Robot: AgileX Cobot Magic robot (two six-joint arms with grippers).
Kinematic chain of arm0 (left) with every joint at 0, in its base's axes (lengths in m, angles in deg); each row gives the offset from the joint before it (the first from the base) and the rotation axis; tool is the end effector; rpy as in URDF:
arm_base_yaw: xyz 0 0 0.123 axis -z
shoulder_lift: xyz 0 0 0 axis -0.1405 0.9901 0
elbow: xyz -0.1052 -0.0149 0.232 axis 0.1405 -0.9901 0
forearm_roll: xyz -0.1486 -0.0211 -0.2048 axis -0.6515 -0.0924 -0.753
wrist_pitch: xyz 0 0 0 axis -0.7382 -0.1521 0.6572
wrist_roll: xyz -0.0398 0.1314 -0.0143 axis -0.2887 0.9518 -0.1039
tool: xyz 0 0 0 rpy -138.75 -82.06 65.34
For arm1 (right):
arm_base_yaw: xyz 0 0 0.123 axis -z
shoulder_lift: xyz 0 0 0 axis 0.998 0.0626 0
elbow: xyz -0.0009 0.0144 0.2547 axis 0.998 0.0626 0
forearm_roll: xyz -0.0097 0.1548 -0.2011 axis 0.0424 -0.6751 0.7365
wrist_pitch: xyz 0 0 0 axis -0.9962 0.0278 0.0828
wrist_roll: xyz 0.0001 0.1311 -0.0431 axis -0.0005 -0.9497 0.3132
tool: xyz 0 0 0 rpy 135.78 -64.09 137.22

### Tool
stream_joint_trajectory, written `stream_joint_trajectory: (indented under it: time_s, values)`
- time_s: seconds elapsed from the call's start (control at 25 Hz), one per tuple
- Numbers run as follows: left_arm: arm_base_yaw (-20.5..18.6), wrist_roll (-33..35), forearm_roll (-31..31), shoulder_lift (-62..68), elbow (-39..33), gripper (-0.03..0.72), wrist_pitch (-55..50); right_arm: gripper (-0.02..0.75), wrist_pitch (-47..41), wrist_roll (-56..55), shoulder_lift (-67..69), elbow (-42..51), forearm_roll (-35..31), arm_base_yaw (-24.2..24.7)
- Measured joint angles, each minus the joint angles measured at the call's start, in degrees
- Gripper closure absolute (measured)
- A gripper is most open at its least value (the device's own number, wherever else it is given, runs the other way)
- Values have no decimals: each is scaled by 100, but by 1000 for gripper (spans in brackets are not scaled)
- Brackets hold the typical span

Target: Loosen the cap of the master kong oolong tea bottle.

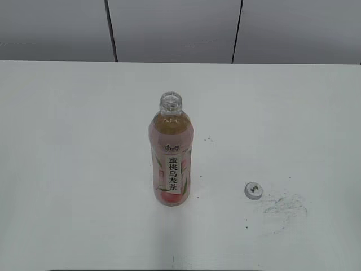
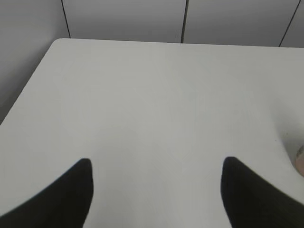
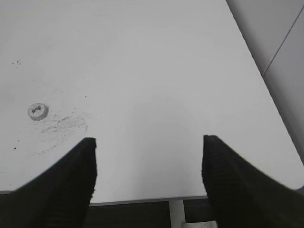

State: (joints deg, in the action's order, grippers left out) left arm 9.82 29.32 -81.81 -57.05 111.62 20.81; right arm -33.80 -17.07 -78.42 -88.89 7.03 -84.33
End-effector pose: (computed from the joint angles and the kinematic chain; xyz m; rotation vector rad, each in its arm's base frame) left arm 0.0634 0.0094 0.2814 -0.0920 1.9387 0.0141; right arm 0.0644 -0.0023 0.2564 -0.0824 2.0660 -0.0937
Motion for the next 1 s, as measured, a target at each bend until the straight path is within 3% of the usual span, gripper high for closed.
stream_joint_trajectory:
  time_s: [1.0]
  values:
    - [0,0,0,0,0,188,5,216,25,4,0,0,0,0]
